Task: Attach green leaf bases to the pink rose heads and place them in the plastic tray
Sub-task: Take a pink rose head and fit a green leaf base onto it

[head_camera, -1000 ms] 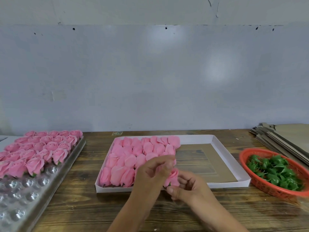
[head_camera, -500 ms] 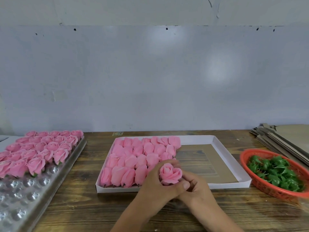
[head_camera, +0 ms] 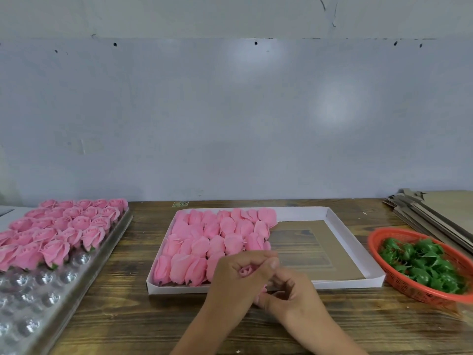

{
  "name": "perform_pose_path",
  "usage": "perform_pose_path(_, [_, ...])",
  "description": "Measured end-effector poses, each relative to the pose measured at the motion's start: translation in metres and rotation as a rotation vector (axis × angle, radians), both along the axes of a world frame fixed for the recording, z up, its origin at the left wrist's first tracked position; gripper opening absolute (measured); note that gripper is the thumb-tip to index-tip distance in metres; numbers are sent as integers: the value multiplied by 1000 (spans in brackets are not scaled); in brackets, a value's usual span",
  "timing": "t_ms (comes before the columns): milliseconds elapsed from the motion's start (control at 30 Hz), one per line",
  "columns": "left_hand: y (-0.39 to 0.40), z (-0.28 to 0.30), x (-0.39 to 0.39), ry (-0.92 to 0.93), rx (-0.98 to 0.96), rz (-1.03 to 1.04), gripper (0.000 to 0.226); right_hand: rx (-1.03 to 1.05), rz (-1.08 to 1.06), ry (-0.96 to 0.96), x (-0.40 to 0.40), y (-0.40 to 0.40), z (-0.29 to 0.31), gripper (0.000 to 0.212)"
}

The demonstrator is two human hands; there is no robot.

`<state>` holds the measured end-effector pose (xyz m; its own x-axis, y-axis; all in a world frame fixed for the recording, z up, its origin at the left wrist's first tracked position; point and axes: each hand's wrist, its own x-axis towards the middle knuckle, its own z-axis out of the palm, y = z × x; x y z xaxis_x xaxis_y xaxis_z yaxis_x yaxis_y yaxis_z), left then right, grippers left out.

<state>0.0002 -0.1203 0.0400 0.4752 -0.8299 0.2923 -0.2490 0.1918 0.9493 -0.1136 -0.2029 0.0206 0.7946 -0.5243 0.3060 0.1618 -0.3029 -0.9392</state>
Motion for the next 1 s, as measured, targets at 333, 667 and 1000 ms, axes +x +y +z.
perform_pose_path(333, [-3, -7, 1, 34, 96, -79, 43, 236, -5, -123, 1, 1, 1, 29])
perform_pose_path(667, [-1, 0, 2, -42, -100, 87, 20, -3, -27, -22, -1, 7, 6, 29])
perform_pose_path(1000, [-2, -4, 2, -6, -13, 8, 16, 50, 14, -84, 3, 8, 1, 34])
